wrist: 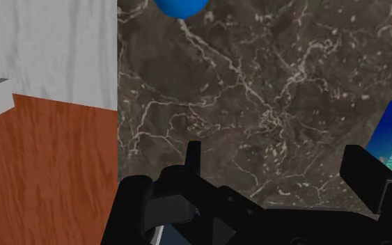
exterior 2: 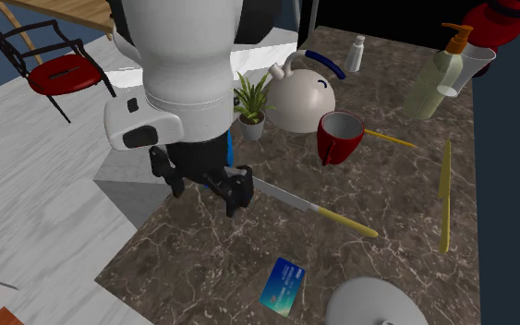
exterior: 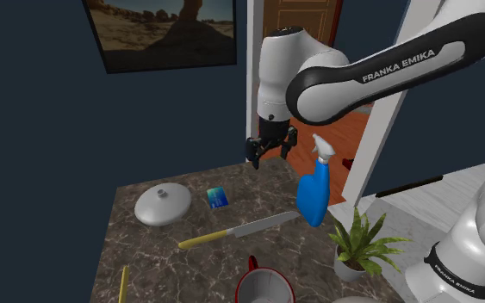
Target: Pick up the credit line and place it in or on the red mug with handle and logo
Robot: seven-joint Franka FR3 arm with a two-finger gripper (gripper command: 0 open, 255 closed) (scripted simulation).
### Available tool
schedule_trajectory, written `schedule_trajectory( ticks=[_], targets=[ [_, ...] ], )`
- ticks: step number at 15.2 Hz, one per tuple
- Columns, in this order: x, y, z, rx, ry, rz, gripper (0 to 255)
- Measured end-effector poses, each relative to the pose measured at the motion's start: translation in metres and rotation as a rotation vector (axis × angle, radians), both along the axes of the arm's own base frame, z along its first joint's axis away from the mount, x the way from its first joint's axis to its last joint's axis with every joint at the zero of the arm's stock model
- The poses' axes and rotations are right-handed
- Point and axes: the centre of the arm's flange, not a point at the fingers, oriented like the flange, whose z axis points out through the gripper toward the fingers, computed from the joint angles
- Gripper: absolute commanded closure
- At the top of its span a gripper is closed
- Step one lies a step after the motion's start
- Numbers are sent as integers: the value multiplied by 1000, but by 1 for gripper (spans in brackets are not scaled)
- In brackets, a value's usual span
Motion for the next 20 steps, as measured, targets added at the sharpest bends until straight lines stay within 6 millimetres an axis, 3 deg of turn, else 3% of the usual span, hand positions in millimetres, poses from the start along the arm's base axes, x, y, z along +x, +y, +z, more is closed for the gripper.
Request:
schedule_trajectory(
  ticks=[10,13,20],
  targets=[
    [81,94,-50,10,-29,-101,0],
    [106,113,-65,12,-38,-133,0],
    [120,120,-100,12,-42,-144,0]
  ],
)
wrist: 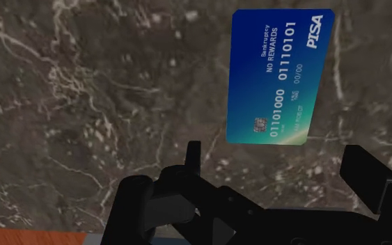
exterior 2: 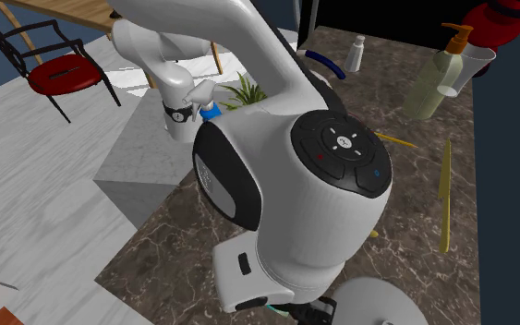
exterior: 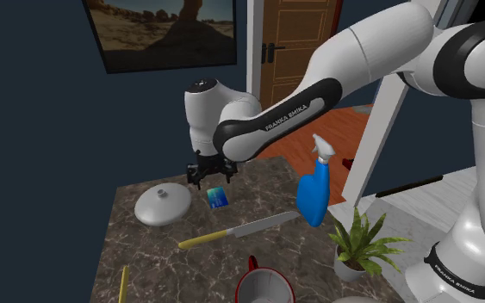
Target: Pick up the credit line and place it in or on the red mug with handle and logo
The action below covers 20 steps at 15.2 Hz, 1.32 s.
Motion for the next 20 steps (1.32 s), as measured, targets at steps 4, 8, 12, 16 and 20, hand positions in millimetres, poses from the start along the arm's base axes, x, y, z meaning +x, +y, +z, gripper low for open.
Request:
schedule_trajectory(
  ticks=[4,8,12,16,20],
  targets=[
    [0,-1,-8,0,0,0,0],
    [1,-1,-9,0,0,0,0],
    [1,0,-7,3,-4,1,255],
    [1,0,-7,2,-4,2,255],
    [0,-1,-5,1,-2,1,255]
  ],
)
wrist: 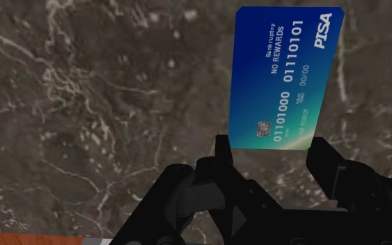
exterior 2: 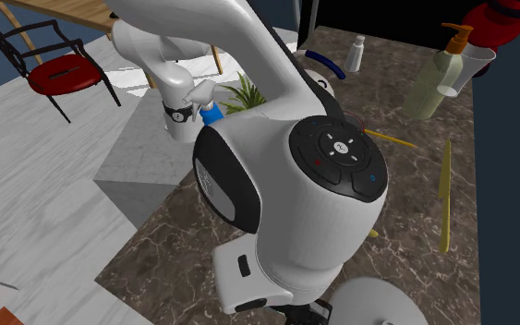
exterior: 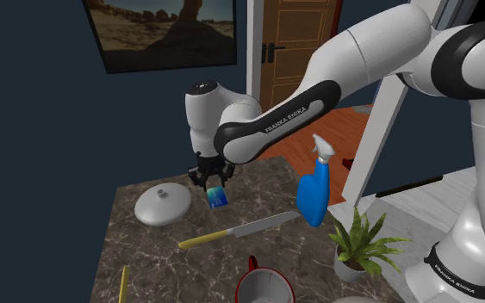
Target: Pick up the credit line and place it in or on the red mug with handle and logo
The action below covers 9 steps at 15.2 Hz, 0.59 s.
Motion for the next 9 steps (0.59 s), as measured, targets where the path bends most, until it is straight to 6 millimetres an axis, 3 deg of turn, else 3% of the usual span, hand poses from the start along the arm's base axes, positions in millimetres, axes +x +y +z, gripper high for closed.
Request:
schedule_trajectory(
  ticks=[9],
  targets=[
    [0,-1,44,-1,1,-1,255]
  ],
)
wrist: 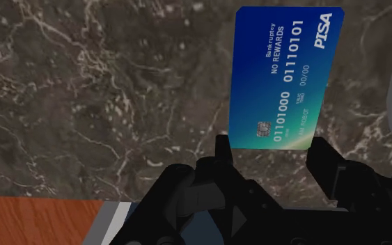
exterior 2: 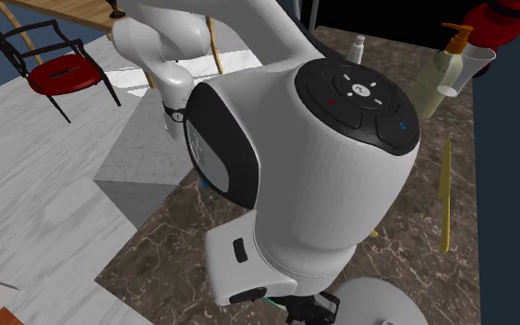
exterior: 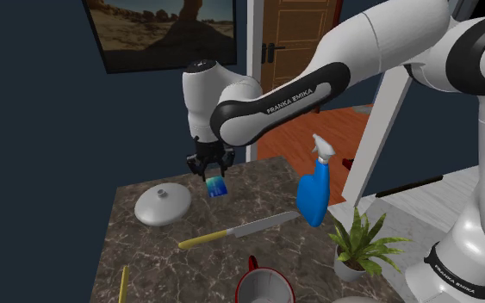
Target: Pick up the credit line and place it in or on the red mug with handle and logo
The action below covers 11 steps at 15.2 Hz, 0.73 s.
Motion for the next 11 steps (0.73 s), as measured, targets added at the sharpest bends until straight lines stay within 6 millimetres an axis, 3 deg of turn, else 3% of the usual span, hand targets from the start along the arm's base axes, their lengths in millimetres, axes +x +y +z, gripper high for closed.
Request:
schedule_trajectory(
  ticks=[11],
  targets=[
    [0,1,58,0,0,0,255]
  ],
)
